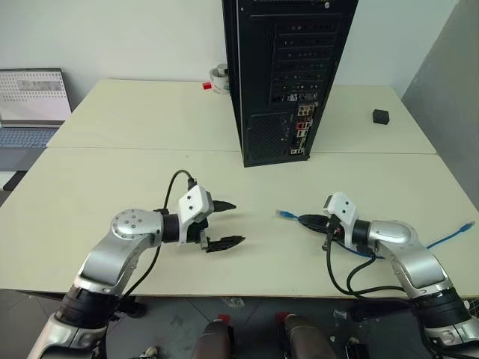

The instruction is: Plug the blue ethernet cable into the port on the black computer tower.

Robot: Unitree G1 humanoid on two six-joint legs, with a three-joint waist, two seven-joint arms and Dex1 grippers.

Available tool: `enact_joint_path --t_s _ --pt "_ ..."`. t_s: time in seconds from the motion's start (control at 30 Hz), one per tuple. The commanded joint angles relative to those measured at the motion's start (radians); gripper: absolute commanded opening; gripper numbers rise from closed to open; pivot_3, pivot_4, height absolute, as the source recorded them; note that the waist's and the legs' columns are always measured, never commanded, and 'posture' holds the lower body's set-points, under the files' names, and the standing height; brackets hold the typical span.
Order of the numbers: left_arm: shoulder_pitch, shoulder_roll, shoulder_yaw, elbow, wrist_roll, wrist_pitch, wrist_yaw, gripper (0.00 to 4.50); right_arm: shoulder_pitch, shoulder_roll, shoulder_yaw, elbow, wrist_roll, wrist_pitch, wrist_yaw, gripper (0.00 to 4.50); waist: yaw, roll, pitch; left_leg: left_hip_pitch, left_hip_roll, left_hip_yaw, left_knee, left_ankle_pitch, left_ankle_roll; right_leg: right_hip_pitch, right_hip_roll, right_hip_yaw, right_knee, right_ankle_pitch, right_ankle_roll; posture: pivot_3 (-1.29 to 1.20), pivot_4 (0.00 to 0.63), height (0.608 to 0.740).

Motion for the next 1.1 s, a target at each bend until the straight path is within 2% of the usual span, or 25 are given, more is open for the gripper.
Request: enact_joint_path --t_s 0.03,0.3,0.43,0.93,1.1 --pt "-0.065 -0.031 -0.041 0.047 0.027 -0.043 -0.039 4.5 -0.041 -0.015 0.031 -0.102 0.013 0.037 0.042 0.01 0.0 0.0 0.0 0.0 0.0 0.0 0.0 0.0 0.0 0.0 0.0 0.0 0.0 0.0 0.0 0.0 0.15 0.74" --pt "-0.145 -0.064 -0.087 0.107 0.037 -0.065 -0.12 4.5 -0.086 -0.014 0.076 -0.157 0.02 0.083 0.074 0.01 0.0 0.0 0.0 0.0 0.0 0.0 0.0 0.0 0.0 0.0 0.0 0.0 0.0 0.0 0.0 0.0 0.15 0.74" --pt "-0.149 -0.07 -0.096 0.108 0.036 -0.063 -0.154 3.77 -0.094 -0.015 0.086 -0.167 0.016 0.088 0.085 0.0 0.0 0.0 0.0 0.0 0.0 0.0 0.0 0.0 0.0 0.0 0.0 0.0 0.0 0.0 0.0 0.0 0.15 0.74" --pt "-0.152 -0.086 -0.102 0.13 0.086 -0.089 -0.152 0.32 -0.103 -0.012 0.094 -0.193 0.015 0.087 0.094 0.0 0.0 0.0 0.0 0.0 0.0 -0.003 0.0 0.0 0.0 0.0 0.0 0.0 0.0 0.0 0.0 0.0 0.15 0.74" --pt "-0.146 -0.096 -0.096 0.128 0.095 -0.109 -0.147 0.28 -0.111 -0.013 0.102 -0.189 0.008 0.067 0.103 0.0 0.0 0.0 0.0 0.0 0.0 -0.003 0.0 0.0 0.0 0.0 0.0 0.0 0.0 0.0 0.0 0.0 0.15 0.74"
